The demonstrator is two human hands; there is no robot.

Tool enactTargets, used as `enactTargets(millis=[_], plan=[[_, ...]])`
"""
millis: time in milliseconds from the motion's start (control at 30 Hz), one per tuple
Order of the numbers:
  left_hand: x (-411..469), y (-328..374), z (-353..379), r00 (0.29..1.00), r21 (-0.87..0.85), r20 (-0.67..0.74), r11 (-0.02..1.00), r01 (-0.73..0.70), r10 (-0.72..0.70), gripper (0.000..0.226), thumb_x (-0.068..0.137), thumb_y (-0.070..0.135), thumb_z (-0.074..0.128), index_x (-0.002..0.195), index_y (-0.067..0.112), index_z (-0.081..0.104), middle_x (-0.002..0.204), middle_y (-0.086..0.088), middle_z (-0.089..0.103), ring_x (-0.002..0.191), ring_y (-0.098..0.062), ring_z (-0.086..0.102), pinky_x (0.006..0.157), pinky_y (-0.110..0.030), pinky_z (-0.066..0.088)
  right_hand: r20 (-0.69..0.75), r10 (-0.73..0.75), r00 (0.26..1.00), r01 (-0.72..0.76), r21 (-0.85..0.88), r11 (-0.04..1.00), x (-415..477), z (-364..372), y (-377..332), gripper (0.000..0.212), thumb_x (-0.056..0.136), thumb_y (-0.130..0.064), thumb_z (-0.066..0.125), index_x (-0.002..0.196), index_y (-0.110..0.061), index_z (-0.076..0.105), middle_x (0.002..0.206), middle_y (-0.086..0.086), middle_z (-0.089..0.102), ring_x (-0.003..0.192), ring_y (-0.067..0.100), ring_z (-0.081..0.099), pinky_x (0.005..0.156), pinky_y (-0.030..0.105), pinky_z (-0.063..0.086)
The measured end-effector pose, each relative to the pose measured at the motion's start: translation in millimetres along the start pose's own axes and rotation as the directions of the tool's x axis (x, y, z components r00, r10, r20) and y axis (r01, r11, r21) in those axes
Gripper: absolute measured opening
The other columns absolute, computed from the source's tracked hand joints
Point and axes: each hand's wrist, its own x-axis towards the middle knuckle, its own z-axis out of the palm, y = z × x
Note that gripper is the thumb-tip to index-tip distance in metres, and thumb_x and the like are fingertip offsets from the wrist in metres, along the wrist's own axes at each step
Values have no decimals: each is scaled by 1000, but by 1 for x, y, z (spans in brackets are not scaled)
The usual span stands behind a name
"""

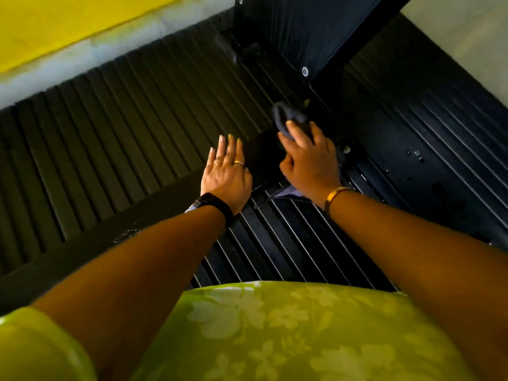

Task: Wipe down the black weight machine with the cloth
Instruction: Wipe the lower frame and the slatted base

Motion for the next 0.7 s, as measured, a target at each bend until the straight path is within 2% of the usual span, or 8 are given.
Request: enactTargets(millis=[67, 133, 233, 400, 467, 533, 633, 700], plan=[[2, 3, 2, 1000, -9, -11, 1000, 19, -19, 60, 103, 28, 24, 155, 9, 0, 163, -8, -7, 149, -21, -14, 121, -37, -8, -48, 125, 991, -125, 12, 992, -7, 3, -2, 51, 88, -23, 54, 139, -19, 51, 153, 5, 37, 139, 47, 25, 103, 60, 30], [4, 2, 2, 1000, -3, -15, 1000, 10, -10, 60, 103, 29, 24, 155, 10, 0, 163, -8, -7, 149, -20, -14, 121, -38, -8, -72, 126, 989, -125, 12, 992, -19, 9, -10, 51, 85, -24, 54, 135, -16, 55, 147, 9, 45, 134, 51, 31, 98, 65, 34], [5, 2, 1, 1000, -3, -5, 1000, 4, -5, 60, 103, 29, 24, 155, 10, 0, 163, -7, -7, 149, -19, -14, 121, -38, -7, -58, -29, 998, 25, -64, 998, -29, 13, -27, 53, 81, -31, 42, 128, -16, 60, 136, 7, 55, 124, 45, 39, 85, 60, 45], [6, 3, 1, 1000, -3, -11, 1000, 5, -5, 61, 102, 29, 25, 155, 9, 1, 163, -7, -3, 149, -20, -11, 122, -39, -5, -57, -237, 970, 235, -28, 971, 4, 0, -15, 54, 80, -35, 35, 124, -24, 65, 136, 1, 58, 118, 43, 51, 86, 50, 45], [6, 2, 2, 1000, -6, -15, 1000, -2, 2, 61, 102, 28, 26, 155, 9, 1, 163, -8, -3, 149, -21, -11, 122, -39, -5, -87, -166, 982, 165, -25, 986, 20, -2, 8, 53, 80, -33, 37, 123, -24, 67, 136, 3, 58, 113, 46, 53, 84, 52, 48], [5, 1, 2, 1000, -16, -17, 1000, -8, 8, 59, 103, 28, 24, 155, 9, 2, 163, -8, -3, 149, -21, -11, 122, -38, -6, -132, -11, 991, 14, 21, 1000, 26, -4, 31, 54, 78, -33, 38, 121, -21, 68, 136, 5, 58, 111, 48, 54, 83, 55, 49], [5, -1, 1, 1000, -29, -17, 999, -21, 21, 59, 104, 29, 24, 155, 9, 2, 163, -8, -3, 149, -20, -11, 121, -37, -7, -139, 200, 970, -194, 57, 979, 18, -6, 44, 63, 77, -36, 29, 126, -17, 64, 143, 3, 51, 121, 47, 45, 91, 54, 39], [6, -2, 2, 999, -38, -31, 999, -26, 25, 59, 104, 30, 24, 155, 9, 3, 163, -8, -2, 149, -21, -10, 121, -36, -7, -132, 325, 936, -315, 90, 945, 7, -5, 30, 62, 82, -34, 27, 131, -14, 59, 146, 4, 47, 128, 47, 38, 97, 56, 34]])
